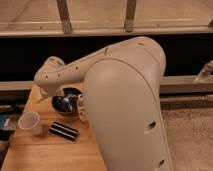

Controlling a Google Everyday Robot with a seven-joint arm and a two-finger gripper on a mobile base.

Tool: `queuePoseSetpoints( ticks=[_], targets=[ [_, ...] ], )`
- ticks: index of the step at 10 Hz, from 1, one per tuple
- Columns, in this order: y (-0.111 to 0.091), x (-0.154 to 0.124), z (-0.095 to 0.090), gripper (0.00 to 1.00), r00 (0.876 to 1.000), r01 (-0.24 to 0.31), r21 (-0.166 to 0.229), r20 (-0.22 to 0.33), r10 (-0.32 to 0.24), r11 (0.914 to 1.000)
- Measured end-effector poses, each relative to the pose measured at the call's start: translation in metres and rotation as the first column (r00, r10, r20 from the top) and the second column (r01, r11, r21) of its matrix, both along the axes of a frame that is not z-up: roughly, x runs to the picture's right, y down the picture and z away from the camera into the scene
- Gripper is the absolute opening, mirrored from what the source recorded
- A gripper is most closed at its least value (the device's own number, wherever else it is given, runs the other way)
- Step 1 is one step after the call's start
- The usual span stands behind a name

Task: Place the eraser in the ceramic cup

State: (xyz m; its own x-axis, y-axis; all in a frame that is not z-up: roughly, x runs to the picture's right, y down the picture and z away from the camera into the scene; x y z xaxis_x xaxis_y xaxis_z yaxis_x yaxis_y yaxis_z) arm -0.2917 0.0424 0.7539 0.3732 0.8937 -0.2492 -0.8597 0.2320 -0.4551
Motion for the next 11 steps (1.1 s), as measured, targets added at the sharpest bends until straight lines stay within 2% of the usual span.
queuePoseSetpoints(
  ticks=[11],
  targets=[
    [0.0003,0.0021,0.0019,0.71,1.000,-0.001,-0.001,-0.003,0.001,1.0000]
  ],
)
